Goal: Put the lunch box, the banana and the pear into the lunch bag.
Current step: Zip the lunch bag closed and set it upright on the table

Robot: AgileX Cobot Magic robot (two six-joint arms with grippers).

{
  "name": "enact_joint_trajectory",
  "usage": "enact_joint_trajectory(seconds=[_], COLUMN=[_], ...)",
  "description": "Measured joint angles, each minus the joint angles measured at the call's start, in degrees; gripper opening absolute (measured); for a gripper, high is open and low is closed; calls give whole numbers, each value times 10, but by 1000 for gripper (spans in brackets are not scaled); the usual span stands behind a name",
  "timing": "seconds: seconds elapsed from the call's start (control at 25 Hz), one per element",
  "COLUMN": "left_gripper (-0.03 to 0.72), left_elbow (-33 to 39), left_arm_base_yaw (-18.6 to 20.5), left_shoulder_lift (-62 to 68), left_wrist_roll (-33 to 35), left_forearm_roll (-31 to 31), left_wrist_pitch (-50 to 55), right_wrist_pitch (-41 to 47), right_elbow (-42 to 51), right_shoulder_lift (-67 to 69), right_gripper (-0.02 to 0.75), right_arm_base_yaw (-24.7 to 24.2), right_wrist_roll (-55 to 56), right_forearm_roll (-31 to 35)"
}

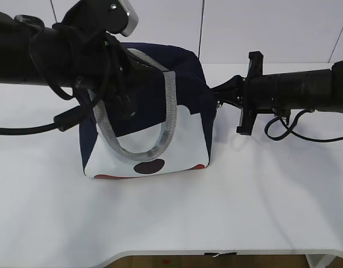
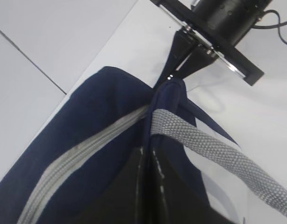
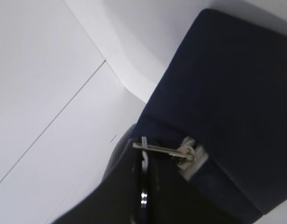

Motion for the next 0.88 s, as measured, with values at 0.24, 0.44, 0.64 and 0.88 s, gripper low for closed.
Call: enact_joint_trajectory(seconds=[0.24, 0.44, 0.64, 0.88], left_gripper=[-8, -8, -8, -8], left_elbow=[0, 0, 0, 0], left_arm_base_yaw=[0, 0, 0, 0], left_shoulder_lift=[0, 0, 0, 0], left_wrist_roll=[0, 0, 0, 0], left_forearm_roll=[0, 0, 0, 0], left_wrist_pitch=[-2, -4, -7, -12], right_wrist_pitch=[16, 31, 47, 75], right_elbow=[2, 2, 2, 2], right_shoulder_lift=[13, 15, 17, 19], right_gripper=[6, 6, 16, 352], right_arm_base_yaw=[0, -1, -1, -2], right_wrist_roll=[-12, -76, -108, -119], right_forearm_roll=[6, 6, 6, 6])
